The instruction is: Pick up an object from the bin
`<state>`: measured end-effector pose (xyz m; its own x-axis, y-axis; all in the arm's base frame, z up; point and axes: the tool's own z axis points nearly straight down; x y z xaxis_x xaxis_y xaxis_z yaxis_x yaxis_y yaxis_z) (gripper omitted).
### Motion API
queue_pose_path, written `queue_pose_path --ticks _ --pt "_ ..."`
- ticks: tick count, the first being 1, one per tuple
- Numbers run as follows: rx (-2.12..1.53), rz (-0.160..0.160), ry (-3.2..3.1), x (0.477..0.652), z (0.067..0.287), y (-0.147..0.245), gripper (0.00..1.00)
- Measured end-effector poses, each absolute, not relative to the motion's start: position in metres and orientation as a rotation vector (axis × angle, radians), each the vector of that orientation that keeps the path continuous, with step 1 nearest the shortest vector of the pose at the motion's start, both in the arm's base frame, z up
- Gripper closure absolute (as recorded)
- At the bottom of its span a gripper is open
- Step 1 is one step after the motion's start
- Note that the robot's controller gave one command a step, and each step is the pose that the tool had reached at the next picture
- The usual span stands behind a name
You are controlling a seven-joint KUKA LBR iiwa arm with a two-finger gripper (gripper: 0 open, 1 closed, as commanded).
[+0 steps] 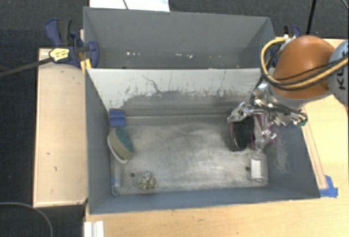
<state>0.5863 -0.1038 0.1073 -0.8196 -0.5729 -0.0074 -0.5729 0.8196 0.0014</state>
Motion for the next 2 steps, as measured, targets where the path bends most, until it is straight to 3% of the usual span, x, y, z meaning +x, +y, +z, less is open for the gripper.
queue_pose_path --ticks 1,2 --pt "-1.337 0.017 2.833 0.5941 0.0714 -0.1204 0.0" --pt "-1.34 0.006 2.838 0.5949 0.0725 -0.1179 0.0"
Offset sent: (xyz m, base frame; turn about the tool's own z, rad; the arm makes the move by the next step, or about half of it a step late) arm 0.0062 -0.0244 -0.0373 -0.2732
